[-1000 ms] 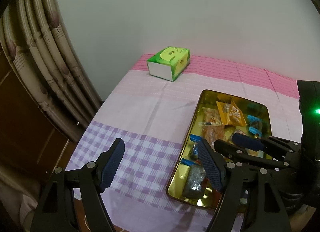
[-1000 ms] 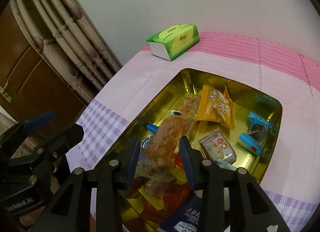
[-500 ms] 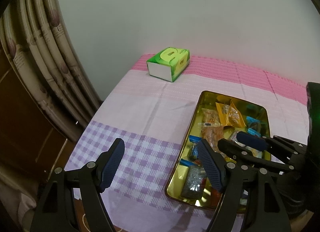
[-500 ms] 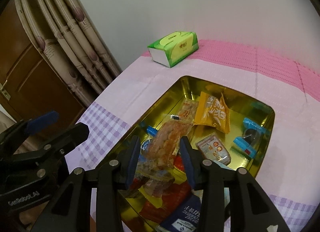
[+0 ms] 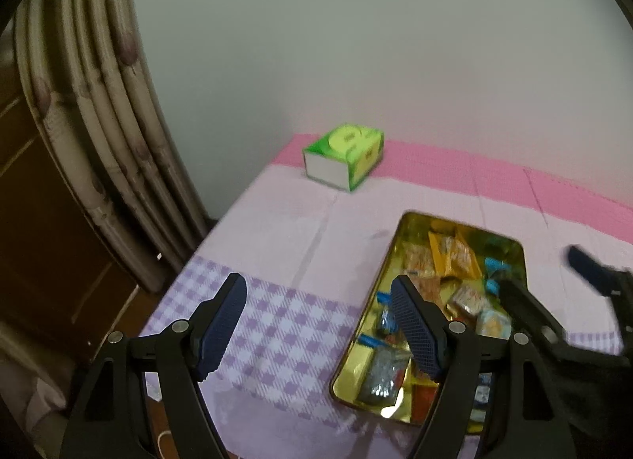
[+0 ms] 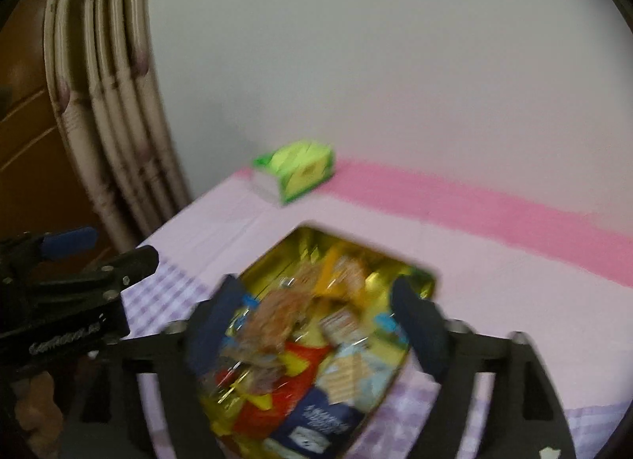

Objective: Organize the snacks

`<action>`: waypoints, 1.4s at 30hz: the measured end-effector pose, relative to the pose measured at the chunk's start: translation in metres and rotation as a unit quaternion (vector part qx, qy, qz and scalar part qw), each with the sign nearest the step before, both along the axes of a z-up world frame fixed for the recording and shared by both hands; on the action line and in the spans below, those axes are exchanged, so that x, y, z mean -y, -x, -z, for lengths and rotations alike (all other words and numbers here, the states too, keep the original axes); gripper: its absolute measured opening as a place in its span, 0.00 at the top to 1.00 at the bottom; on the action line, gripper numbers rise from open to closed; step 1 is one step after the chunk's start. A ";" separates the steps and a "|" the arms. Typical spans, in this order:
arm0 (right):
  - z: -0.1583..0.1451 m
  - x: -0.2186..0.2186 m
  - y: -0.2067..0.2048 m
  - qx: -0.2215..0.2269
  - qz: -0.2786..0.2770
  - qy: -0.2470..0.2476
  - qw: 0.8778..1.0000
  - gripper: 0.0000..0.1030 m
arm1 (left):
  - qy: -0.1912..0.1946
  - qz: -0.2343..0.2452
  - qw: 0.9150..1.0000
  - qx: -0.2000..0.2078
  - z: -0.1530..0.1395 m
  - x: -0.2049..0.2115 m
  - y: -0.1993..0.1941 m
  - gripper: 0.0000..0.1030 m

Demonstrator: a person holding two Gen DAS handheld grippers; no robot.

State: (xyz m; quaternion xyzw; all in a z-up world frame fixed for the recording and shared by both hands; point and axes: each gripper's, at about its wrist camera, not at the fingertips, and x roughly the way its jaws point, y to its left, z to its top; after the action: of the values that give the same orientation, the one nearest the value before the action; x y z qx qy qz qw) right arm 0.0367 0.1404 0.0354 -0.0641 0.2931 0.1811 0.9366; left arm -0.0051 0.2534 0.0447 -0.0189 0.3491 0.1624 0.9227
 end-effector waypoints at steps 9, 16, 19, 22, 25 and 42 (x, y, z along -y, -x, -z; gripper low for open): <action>-0.038 0.003 0.051 0.113 0.054 0.026 0.992 0.01 | 0.002 0.005 0.999 0.045 -0.020 0.006 0.021 0.26; -0.055 0.015 0.073 0.137 0.064 0.026 0.988 0.01 | 0.002 0.011 0.997 0.074 -0.040 0.016 0.041 0.23; -0.059 0.019 0.080 0.143 0.065 0.027 0.987 0.01 | 0.001 0.015 0.996 0.083 -0.045 0.020 0.050 0.19; -0.062 0.022 0.085 0.145 0.064 0.025 0.987 0.01 | -0.008 0.016 0.996 0.087 -0.047 0.023 0.059 0.18; -0.064 0.023 0.088 0.146 0.064 0.022 0.987 0.01 | -0.007 0.016 0.996 0.086 -0.048 0.024 0.063 0.16; -0.079 0.019 0.108 0.173 0.073 0.030 0.982 0.01 | -0.009 0.006 0.995 0.103 -0.053 0.019 0.080 0.08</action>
State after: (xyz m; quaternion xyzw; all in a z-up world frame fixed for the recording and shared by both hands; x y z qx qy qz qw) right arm -0.0712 0.1219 0.1140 -0.1010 0.1356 0.0893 0.9815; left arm -0.0852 0.2349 0.0975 -0.0253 0.2510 0.1576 0.9547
